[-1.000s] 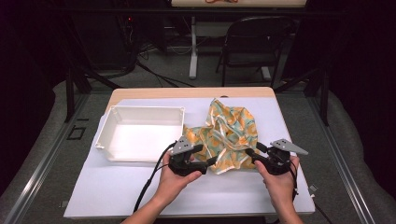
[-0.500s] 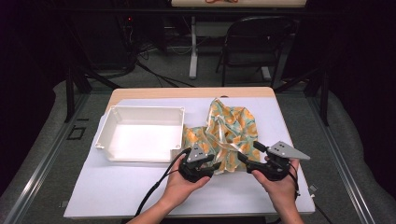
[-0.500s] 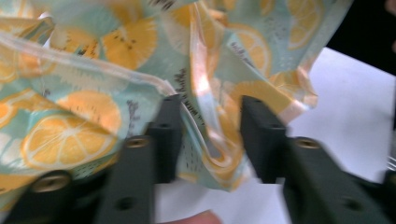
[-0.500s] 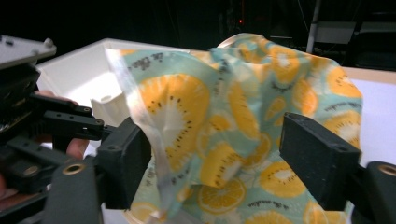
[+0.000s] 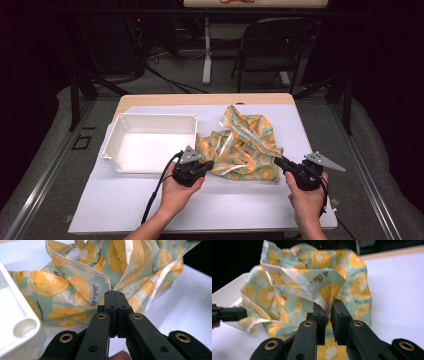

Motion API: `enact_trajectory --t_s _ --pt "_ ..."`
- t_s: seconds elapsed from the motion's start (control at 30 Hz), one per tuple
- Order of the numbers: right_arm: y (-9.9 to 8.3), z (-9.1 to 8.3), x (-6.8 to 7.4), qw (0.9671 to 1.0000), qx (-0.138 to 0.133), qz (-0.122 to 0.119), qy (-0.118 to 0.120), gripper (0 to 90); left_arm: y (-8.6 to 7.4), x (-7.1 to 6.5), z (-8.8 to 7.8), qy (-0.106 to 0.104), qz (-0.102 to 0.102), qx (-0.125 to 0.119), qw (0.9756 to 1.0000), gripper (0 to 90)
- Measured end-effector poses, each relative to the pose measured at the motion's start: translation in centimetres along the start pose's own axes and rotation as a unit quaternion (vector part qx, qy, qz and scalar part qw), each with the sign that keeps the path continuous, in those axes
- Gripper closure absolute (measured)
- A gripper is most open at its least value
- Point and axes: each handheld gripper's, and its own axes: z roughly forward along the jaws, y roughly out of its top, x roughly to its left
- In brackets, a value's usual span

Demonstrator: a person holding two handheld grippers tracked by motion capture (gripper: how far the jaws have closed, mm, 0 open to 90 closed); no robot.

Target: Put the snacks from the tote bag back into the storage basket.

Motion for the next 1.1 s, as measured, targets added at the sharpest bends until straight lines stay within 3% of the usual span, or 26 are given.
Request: enact_trajectory --t_s 0.1,0.17,0.23,0.3,0.4,0.43,0.47,0.53,0.6,0.8,0.97,1.1 --pt "-0.4 0.5 -0.4 0.9992 0.034 0.006 -0.021 79.3 -0.6 -0.3 1.0 -0.014 0.004 0.040 0.9991 90.0" --pt "-0.8 1.1 -1.0 0.9974 0.057 0.026 -0.036 74.7 -1.1 -0.9 1.8 -0.015 0.018 0.056 0.9981 89.9" --pt "-1.2 1.6 -1.7 0.9949 0.085 0.040 -0.036 69.3 -1.1 -1.2 2.0 -0.020 0.024 0.057 0.9979 88.8" --pt "-1.4 1.9 -2.2 0.9928 0.107 0.039 -0.038 61.4 -1.0 -1.2 1.8 -0.023 0.023 0.048 0.9983 83.7" --pt "-1.1 1.5 -1.9 0.9956 0.085 0.029 -0.028 44.5 -0.4 -0.7 0.8 -0.030 0.021 0.017 0.9992 72.9" --pt "-0.6 1.1 -1.3 0.9977 0.063 0.002 -0.023 33.8 -0.3 -0.6 0.6 -0.032 0.017 0.009 0.9993 66.3" --pt "-0.6 1.1 -1.3 0.9977 0.063 0.002 -0.023 33.8 0.0 -0.4 0.3 -0.033 0.015 -0.002 0.9993 66.3" --pt "-0.2 0.7 -0.5 0.9985 0.046 -0.027 -0.016 25.0 0.5 -0.2 -0.3 -0.035 0.008 -0.022 0.9991 61.6" --pt "0.0 0.3 0.0 0.9975 0.047 -0.053 -0.006 19.5 1.0 -0.1 -0.7 -0.043 0.006 -0.042 0.9981 57.9" --pt "0.5 -1.4 1.1 0.9941 0.037 -0.100 0.021 12.6 2.6 -0.3 -1.5 -0.068 0.012 -0.080 0.9944 52.3" --pt "1.2 -2.3 2.3 0.9925 0.009 -0.114 0.044 11.3 3.7 -0.8 -0.6 -0.071 0.021 -0.074 0.9945 47.6" --pt "2.5 -2.5 4.1 0.9877 -0.007 -0.140 0.069 8.7 4.4 -1.2 0.4 -0.053 0.024 -0.064 0.9962 46.1"
